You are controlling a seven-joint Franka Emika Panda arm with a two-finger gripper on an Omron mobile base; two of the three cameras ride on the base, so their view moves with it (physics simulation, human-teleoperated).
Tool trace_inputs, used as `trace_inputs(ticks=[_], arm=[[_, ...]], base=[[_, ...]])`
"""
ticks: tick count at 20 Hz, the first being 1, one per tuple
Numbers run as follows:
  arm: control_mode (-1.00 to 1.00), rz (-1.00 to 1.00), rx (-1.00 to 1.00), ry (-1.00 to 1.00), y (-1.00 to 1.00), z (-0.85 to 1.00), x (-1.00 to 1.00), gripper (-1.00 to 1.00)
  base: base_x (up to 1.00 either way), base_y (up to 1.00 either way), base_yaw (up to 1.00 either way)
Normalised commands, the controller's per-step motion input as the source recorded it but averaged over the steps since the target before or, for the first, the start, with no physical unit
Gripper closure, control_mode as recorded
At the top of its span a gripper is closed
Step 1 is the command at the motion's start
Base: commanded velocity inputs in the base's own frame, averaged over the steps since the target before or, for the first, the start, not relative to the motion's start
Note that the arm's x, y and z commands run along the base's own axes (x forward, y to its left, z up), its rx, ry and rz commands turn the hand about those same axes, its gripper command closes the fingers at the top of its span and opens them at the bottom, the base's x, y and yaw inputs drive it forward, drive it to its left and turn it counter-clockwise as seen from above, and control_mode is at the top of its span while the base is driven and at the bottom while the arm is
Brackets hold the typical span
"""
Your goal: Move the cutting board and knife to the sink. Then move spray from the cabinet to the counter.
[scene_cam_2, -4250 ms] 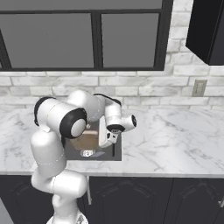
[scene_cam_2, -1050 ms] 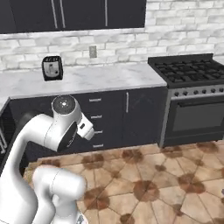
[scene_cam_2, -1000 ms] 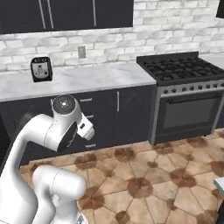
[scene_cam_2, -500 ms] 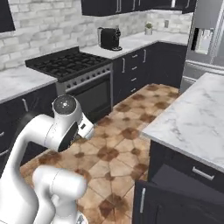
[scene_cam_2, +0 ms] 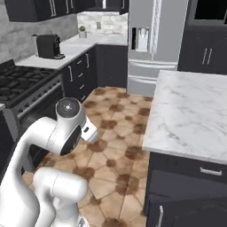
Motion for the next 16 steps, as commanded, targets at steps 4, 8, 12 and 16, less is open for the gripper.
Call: trace_inputs(ticks=[4, 8, 12, 16], arm=[[1.0, 0.0, 0.0, 0.0, 0.0, 0.0, 0.0, -1.0], [1.0, 0.0, 0.0, 0.0, 0.0, 0.0, 0.0, -1.0], [1.0, 0.0, 0.0, 0.0, 0.0, 0.0, 0.0, -1.0], [1.0, 0.0, 0.0, 0.0, 0.0, 0.0, 0.0, -1.0]], base=[[1.0, 1.0, -0.39], [1.0, 1.0, -0.15], [1.0, 0.99, 0.02], [1.0, 0.41, 0.01]])
